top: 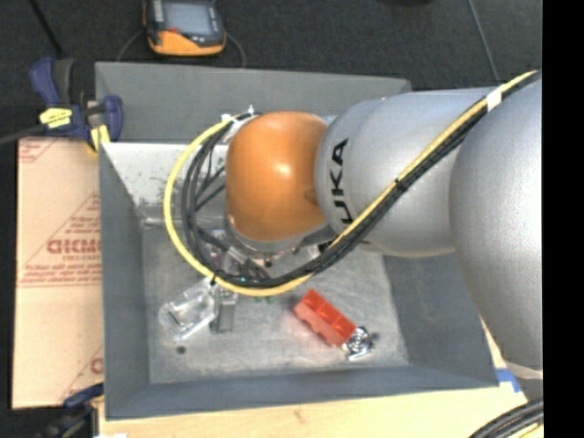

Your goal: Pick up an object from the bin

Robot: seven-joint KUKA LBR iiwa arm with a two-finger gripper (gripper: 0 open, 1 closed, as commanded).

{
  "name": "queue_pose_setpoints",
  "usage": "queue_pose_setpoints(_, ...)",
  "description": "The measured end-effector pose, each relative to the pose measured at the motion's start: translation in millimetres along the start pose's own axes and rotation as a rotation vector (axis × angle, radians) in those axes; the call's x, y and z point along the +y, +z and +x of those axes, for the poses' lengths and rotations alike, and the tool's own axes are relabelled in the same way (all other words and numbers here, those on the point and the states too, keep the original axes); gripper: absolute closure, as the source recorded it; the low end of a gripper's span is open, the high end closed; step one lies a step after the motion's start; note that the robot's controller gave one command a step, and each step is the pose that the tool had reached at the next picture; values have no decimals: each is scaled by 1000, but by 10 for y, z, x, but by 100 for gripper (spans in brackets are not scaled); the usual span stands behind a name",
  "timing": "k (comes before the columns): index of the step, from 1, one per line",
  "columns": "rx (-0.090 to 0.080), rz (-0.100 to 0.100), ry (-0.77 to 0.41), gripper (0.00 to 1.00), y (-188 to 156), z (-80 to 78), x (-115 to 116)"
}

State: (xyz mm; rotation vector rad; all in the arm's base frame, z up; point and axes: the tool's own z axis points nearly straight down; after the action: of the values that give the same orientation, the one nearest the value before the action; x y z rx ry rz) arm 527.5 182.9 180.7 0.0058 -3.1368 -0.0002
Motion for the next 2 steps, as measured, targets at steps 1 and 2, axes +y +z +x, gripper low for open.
queue_pose_setpoints(1,-1,3,-127,0,1142,-450,-93)
queue_pose_setpoints(2,-6,-1,-123,100,1098,-462,-80)
